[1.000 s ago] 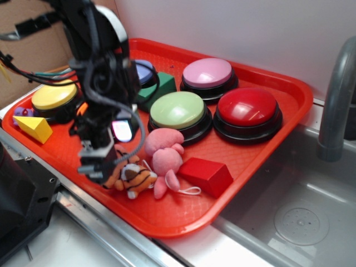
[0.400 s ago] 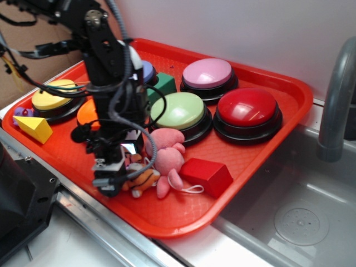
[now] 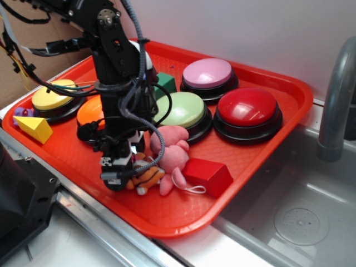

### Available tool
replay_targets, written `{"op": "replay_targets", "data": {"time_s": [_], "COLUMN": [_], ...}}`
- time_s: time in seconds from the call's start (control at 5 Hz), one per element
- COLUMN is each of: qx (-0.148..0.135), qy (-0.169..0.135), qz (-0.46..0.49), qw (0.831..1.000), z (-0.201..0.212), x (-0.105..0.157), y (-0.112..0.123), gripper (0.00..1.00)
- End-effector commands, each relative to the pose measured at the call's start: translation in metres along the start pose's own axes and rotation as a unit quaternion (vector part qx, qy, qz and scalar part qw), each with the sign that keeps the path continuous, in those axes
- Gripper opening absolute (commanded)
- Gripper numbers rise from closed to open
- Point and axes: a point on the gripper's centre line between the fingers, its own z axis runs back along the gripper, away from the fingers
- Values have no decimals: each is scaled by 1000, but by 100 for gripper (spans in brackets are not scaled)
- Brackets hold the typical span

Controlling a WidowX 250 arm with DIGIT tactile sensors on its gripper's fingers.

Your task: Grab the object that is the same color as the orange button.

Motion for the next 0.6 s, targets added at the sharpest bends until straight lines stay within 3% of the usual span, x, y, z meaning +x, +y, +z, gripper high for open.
{"op": "replay_targets", "data": {"time_s": [0.0,0.4], "qx": [45,85], "qy": [9,-5], "qz": [57,191], "qw": [997,978], "z": [33,118], "x": [6,3], "y": [-4,3], "gripper": [0,0]}}
